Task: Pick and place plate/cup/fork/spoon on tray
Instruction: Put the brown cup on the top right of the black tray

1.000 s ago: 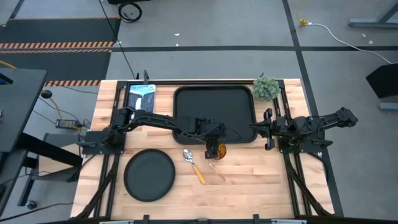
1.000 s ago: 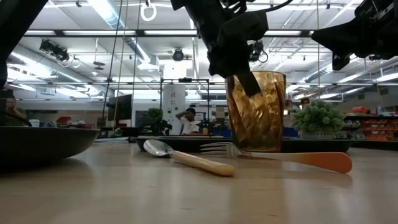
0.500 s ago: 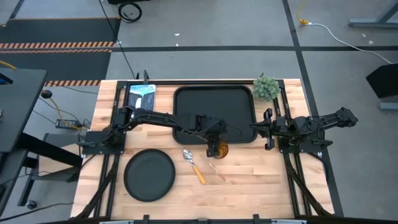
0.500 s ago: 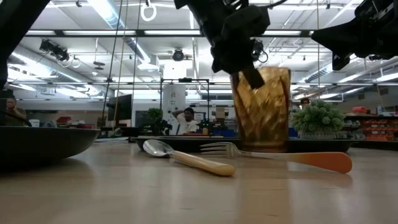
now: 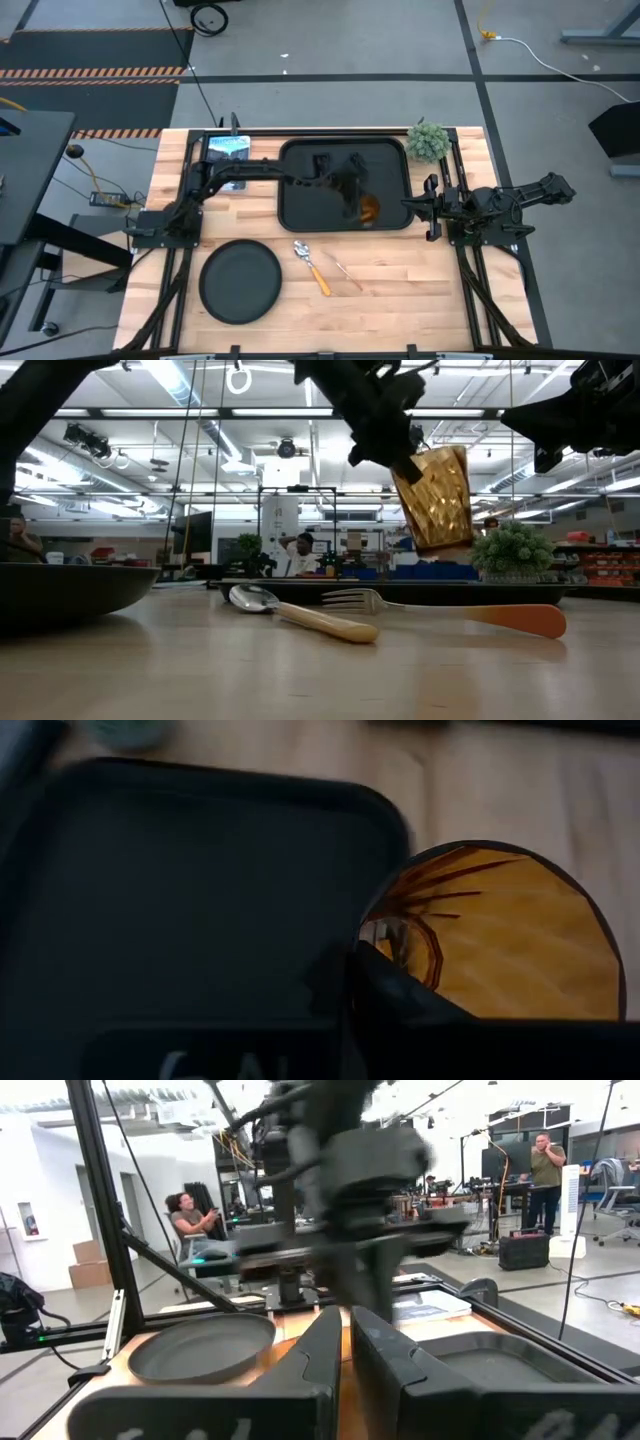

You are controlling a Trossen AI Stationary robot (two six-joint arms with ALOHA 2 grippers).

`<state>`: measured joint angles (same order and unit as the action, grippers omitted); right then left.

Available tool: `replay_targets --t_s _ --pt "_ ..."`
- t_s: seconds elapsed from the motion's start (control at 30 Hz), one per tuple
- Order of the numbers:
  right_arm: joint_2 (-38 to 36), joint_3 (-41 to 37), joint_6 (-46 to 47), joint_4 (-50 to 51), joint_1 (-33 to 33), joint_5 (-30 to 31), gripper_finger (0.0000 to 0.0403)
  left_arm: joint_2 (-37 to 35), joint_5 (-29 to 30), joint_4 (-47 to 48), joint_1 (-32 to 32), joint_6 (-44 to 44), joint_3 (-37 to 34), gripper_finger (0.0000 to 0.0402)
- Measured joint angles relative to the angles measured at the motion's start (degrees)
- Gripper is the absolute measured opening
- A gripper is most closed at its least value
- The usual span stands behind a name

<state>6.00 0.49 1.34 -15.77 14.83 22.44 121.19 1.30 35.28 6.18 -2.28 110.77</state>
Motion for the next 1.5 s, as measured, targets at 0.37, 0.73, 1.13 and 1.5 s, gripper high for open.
replay_targets --t_s 0.37,0.73,1.13,1.5 --pt "0.01 0.0 0.0 -0.52 0.0 0.24 0.0034 5.81 -1.34 -13.31 8.8 -0.3 -0.9 0.0017" --pt "0.07 0.04 0.0 -1.76 0.0 0.39 0.0034 12.15 -9.36 -16.77 15.08 -4.58 7.63 0.0017" --pt "0.37 0.04 0.0 -2.62 -0.02 0.42 0.0034 15.96 -0.18 -8.56 17.17 3.11 13.35 0.0017" --pt "0.37 0.04 0.0 -2.6 -0.02 0.44 0.0034 16.7 0.3 -7.42 18.01 3.65 13.3 0.0018"
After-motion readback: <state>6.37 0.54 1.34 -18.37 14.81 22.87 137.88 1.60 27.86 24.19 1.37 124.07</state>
